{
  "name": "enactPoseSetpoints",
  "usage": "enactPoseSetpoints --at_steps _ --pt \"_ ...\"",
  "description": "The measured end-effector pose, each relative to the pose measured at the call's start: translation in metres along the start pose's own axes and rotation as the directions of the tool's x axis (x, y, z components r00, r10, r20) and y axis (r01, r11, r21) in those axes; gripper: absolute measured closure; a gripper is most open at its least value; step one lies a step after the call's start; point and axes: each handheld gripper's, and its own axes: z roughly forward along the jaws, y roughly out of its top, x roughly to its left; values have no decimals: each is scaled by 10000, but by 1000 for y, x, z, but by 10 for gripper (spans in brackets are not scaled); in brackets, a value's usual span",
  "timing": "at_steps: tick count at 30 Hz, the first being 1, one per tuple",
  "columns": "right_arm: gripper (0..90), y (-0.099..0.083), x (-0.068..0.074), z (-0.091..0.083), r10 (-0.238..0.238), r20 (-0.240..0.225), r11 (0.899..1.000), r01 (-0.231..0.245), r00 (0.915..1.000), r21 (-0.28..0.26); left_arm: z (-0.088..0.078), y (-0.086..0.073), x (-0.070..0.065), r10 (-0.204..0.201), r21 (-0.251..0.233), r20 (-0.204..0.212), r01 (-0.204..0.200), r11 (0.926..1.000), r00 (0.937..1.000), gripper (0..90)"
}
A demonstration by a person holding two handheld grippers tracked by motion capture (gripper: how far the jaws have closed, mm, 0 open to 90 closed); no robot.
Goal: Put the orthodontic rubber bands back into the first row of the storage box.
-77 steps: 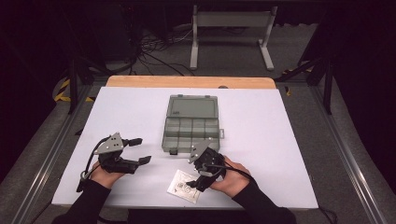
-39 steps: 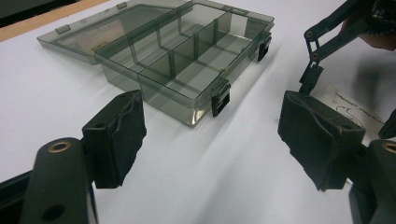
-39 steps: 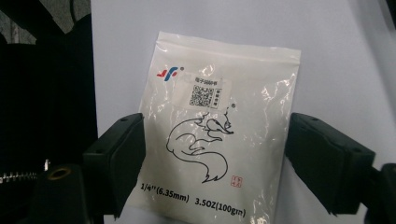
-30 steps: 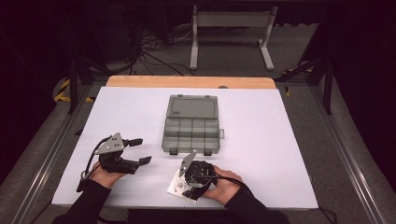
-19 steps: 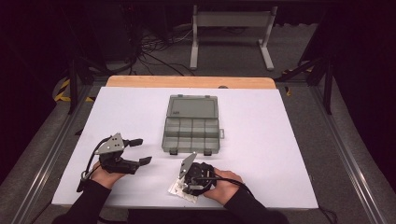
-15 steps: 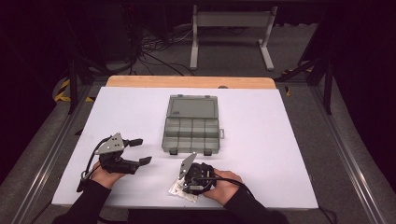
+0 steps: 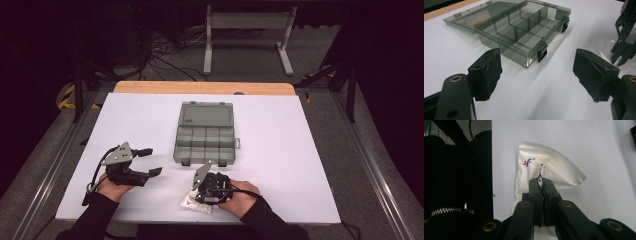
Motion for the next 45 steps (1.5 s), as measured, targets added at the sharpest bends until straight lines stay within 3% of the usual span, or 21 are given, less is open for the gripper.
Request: enactPoseSetpoints --at_steps 2,18,45 --pt "878 1 -2 -5 -131 68 9996 133 9999 -232 0 0 0 0 -4 -8 0 10000 10000 237" --pt "877 9 -21 -44 195 907 9943 -98 9957 -1060 0 0 0 -32 -31 0 32 10000 10000 237" --pt "873 13 -57 -88 722 1655 9831 -421 9836 -1784 -1 0 0 -24 -25 -14 24 10000 10000 237"
